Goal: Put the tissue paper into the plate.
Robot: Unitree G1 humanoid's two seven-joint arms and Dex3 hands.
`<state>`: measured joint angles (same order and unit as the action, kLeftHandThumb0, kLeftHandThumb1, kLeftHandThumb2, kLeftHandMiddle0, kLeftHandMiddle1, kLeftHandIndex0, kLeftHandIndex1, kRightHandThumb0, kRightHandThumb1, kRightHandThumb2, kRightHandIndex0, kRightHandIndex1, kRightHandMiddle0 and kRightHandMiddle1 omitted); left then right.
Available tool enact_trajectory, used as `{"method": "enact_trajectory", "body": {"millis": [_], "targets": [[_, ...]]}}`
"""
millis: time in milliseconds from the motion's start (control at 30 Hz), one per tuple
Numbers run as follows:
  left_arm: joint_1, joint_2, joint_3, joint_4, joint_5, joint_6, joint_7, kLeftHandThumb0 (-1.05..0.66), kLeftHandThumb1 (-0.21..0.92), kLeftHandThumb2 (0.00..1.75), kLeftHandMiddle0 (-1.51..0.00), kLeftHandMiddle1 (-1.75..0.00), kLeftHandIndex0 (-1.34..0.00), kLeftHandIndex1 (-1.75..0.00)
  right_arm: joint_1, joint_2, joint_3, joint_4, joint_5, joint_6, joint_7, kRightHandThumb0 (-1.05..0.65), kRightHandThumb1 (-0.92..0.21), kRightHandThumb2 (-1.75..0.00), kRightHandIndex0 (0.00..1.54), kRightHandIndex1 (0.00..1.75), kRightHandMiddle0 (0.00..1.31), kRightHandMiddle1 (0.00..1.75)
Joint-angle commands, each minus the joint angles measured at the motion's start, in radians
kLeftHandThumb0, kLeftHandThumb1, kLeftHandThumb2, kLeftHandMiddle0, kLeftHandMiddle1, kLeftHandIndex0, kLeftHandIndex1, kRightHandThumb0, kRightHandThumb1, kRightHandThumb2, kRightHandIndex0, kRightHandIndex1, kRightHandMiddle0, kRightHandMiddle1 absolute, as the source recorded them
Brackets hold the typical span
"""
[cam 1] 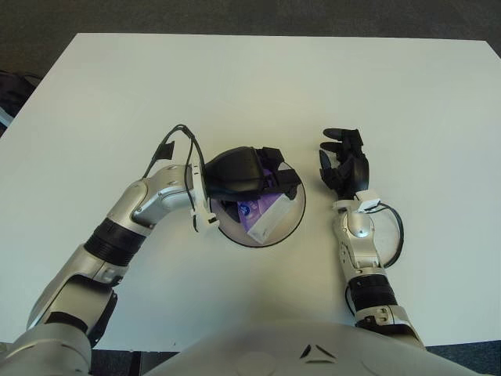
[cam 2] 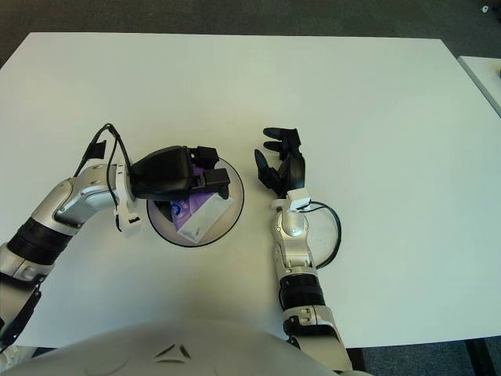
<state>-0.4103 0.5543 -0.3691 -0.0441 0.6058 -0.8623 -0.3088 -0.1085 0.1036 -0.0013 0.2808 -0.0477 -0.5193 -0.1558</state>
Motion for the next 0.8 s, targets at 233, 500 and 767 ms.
{"method": "enact_trajectory", "body": {"millis": [233,500,767], "targets": [[0.030,-0.025,0.028,0.080,0.111,-0.050,0.150,0.00,0.19,1.44,-0.74,-1.66,-0.47,-1.75,0.181,0.003,-0.010,0.214,0.007,0.035,0.009,0.34,-0.92,-0.32,0.42,1.51,0.20,1.28],[0.031,-0.064,0.046,0.129,0.164,-0.099,0.309,0.00,0.29,1.33,-0.63,-1.72,-0.43,-1.70,0.183,0.006,-0.008,0.224,0.001,0.015,0.003,0.34,-0.92,-0.32,0.41,1.52,0.18,1.27],[0.021,-0.050,0.040,0.139,0.156,-0.101,0.310,-0.17,0.81,0.66,-0.31,-1.45,-0.18,-1.72,0.185,0.009,-0.005,0.241,-0.011,-0.032,-0.010,0.34,-0.92,-0.36,0.36,1.57,0.14,1.31]]}}
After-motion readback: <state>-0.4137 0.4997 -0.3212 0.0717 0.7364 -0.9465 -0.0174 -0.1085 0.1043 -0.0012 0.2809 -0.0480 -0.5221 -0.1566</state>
